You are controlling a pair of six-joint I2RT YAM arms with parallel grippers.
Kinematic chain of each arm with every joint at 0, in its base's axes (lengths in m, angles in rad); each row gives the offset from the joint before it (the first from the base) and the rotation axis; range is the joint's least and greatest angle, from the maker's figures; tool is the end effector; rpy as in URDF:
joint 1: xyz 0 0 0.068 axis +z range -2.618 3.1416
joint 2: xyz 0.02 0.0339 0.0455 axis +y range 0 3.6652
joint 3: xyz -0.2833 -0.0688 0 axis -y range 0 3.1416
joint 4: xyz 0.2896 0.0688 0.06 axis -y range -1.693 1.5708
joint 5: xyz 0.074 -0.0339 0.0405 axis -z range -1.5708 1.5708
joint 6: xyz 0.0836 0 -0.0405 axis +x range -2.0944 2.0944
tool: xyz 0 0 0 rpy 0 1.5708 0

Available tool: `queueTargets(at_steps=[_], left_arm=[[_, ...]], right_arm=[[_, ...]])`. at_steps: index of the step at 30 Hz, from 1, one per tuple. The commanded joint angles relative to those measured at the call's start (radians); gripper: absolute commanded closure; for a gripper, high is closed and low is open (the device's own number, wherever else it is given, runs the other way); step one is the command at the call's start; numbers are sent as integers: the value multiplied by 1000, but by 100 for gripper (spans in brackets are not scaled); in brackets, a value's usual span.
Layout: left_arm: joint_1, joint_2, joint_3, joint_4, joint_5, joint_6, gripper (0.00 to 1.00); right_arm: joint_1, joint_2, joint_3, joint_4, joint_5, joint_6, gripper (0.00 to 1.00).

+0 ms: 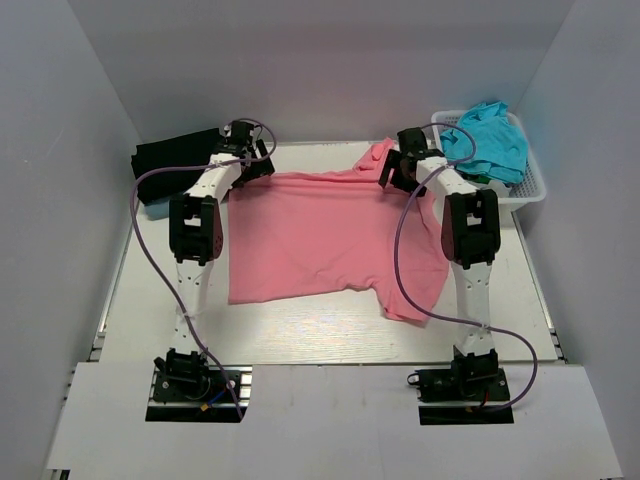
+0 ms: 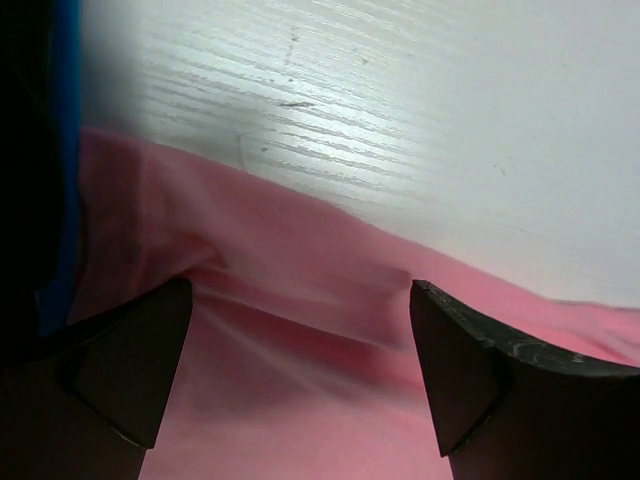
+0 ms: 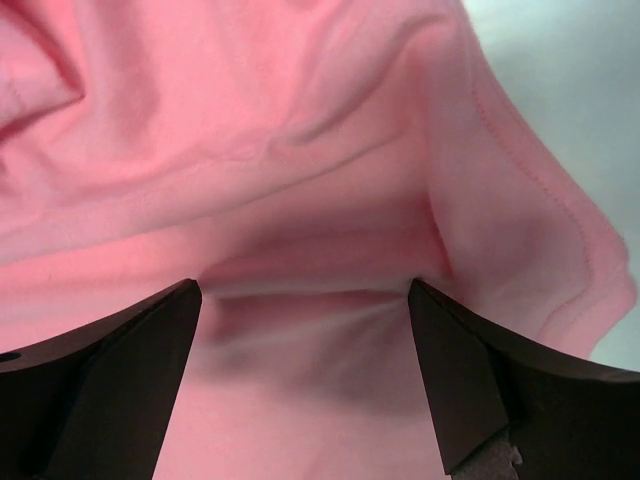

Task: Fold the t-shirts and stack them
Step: Flatten out the tshirt, then grap the side of the flattened tshirt closest away from the robot with both arms

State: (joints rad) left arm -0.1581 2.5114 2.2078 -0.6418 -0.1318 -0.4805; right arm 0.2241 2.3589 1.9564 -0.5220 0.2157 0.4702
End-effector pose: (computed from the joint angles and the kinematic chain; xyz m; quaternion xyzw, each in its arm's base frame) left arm 0.6288 -0.0891 0.1239 -0.1724 0.9339 -0.0369 0.3111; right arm 0.5934 0.1169 0.1308 0.1496 0.9314 0.0114 0.3316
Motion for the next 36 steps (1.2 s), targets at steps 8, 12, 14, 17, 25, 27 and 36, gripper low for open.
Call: queueTargets(at_steps=[8, 12, 14, 17, 25, 27, 36], left_arm=[[-50, -285, -110, -48, 100, 83, 0], [-50, -537, -442, -125, 3, -12, 0], [-50, -703, -580, -192, -25, -71, 0], [-50, -924, -955, -222, -2, -182, 0], [-26, -1232, -1450, -90, 108, -267, 0], [-26, -1232, -1496, -4, 121, -285, 0], [-17, -1025, -1556, 114, 202, -342, 64]], right_arm=[[96, -359, -142, 71, -68, -151, 10], [118, -597, -486, 65, -42, 6, 10], [119, -726, -647, 51, -64, 60, 10], [126, -961, -961, 42, -159, 136, 10], [133, -1250, -1321, -72, -231, 219, 10], [129, -1270, -1356, -81, -230, 249, 10], [130, -1270, -1438, -36, -229, 312, 10]])
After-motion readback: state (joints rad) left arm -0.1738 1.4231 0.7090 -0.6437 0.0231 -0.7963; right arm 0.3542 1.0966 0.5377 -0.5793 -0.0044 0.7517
